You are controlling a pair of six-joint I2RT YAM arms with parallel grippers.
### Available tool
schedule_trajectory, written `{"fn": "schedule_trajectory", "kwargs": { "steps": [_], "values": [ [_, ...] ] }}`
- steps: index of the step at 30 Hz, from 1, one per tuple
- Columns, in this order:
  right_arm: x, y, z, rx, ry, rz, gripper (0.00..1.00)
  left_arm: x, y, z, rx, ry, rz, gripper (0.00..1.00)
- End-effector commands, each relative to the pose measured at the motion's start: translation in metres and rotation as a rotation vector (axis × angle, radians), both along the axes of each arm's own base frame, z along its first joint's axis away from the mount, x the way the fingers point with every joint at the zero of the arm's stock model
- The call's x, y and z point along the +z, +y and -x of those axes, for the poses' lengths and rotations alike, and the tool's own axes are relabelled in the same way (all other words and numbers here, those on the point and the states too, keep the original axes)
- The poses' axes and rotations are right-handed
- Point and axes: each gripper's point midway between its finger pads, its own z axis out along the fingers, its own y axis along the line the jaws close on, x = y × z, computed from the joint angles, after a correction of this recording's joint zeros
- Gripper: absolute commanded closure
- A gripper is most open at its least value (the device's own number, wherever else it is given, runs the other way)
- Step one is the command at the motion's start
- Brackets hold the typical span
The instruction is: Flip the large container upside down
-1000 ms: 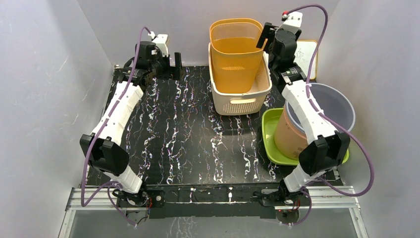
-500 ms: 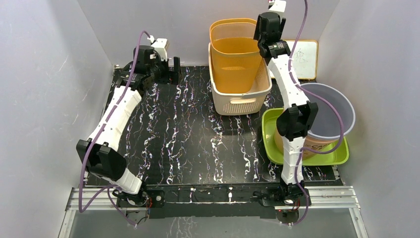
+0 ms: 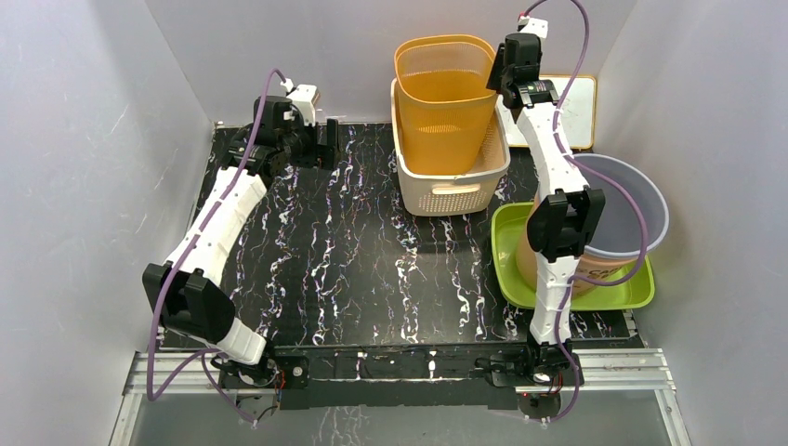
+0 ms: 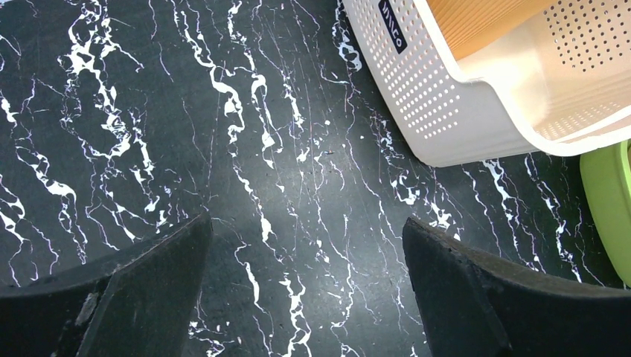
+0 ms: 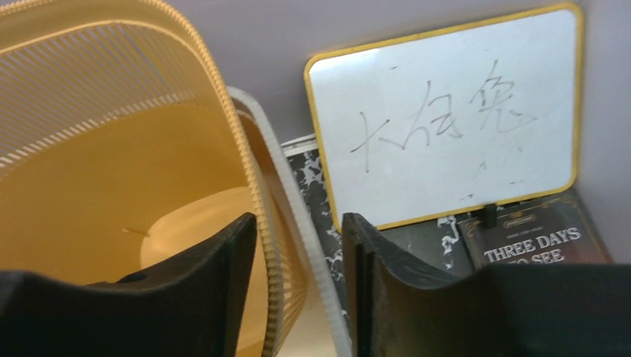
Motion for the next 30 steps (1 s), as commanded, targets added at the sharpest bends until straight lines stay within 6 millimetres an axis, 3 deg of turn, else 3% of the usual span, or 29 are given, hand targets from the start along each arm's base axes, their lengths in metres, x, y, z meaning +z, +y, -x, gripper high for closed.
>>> {"fn": "schedule_trajectory", "kwargs": {
  "steps": [1,6,9,10,18,20,23,26,30],
  "values": [
    [0.016,0.014,0.0,0.074,-0.03,-0.043,0.63,0.015,0.002,0.007,-0.01,-0.047,-0.011,0.02],
    [0.012,0.025,0.002,0.13,-0.013,-0.067,0.73,0.014,0.003,0.006,-0.012,-0.045,-0.015,0.02],
    [0.015,0.025,0.005,0.128,-0.018,-0.072,0.96,0.013,0.004,0.007,-0.012,-0.045,-0.021,0.02],
    [0.019,0.025,0.006,0.13,-0.024,-0.072,1.0,0.013,0.004,0.007,-0.012,-0.045,-0.024,0.02],
    [0.05,0.027,0.016,0.132,-0.083,-0.107,1.0,0.016,0.016,0.008,0.048,-0.055,-0.053,0.02],
    [0.067,0.026,0.021,0.122,-0.129,-0.123,1.0,0.021,0.024,0.008,0.092,-0.057,-0.068,0.02],
    [0.108,0.029,0.034,0.145,-0.247,-0.158,1.0,0.035,0.029,0.007,0.116,-0.08,-0.077,0.02],
    [0.162,0.032,0.055,0.174,-0.38,-0.193,1.0,0.051,0.036,0.01,0.149,-0.117,-0.083,0.02],
    [0.211,0.034,0.081,0.199,-0.493,-0.222,1.0,0.063,0.051,0.014,0.216,-0.13,-0.11,0.02]
  ]
}}
